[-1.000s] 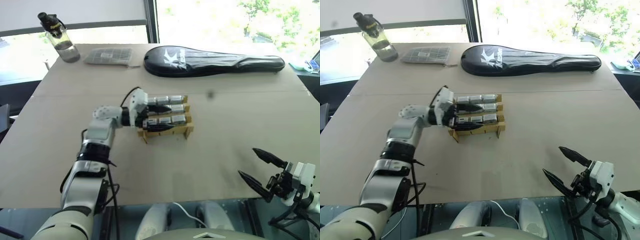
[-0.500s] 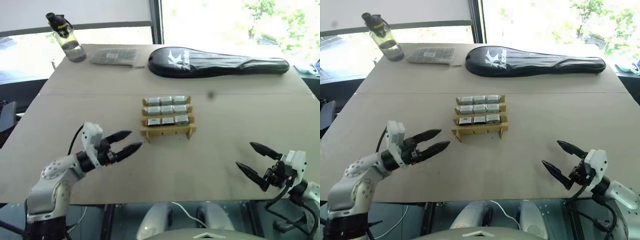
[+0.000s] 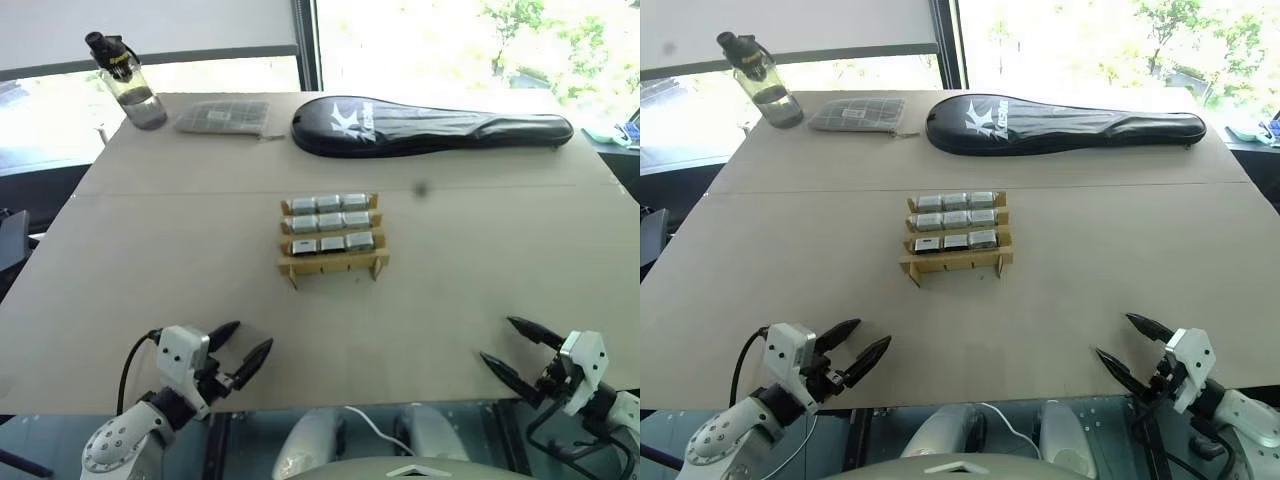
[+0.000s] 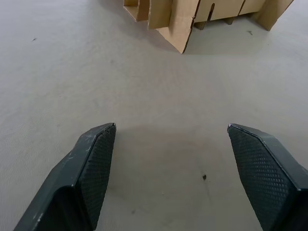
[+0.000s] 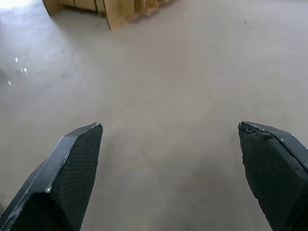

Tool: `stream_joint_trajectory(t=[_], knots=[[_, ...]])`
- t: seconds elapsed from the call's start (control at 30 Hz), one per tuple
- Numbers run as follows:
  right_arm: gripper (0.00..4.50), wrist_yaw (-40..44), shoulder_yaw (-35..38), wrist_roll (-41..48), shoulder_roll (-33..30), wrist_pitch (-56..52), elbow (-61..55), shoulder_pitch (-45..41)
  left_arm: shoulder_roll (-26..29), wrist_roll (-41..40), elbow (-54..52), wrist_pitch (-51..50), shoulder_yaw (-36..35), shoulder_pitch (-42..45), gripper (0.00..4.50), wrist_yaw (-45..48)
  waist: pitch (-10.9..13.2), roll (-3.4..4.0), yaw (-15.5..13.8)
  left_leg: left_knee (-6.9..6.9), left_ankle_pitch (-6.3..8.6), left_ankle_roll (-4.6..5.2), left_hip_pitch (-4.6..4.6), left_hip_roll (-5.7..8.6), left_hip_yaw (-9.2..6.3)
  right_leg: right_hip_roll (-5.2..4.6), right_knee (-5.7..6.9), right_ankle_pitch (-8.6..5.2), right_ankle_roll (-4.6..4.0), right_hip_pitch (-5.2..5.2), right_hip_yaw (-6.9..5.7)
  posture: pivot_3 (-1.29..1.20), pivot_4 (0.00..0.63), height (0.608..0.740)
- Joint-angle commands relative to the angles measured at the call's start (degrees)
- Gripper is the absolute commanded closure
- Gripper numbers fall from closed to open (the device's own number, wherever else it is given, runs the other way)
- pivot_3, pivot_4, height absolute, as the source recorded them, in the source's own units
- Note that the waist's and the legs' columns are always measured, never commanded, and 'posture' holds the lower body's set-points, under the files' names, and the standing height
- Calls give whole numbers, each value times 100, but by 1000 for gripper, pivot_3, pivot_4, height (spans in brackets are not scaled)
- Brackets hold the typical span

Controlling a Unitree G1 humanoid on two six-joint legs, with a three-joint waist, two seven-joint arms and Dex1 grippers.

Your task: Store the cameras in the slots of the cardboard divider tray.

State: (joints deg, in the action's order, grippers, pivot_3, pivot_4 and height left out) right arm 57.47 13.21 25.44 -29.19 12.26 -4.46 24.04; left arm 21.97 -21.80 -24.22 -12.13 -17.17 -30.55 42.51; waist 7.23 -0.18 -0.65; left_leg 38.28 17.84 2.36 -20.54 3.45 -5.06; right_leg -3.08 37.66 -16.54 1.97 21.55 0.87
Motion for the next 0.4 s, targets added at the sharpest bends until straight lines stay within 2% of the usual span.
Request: stream_joint_trajectory(t=[0.03,0.4], knots=[[0,14,42,11,42,292,-48,-180,61,-76,161,237,57,52,678,120,-1,-1,-9,0,0,0,0,0,0,1,0,0,0,0,0,0,150,740],[0,-215,79,233,80,89,-458,-193,228,-555,56,188,-68,388,678,157,1,-5,-22,0,1,1,-6,-2,-4,1,-3,0,0,3,-5,0,150,740]])
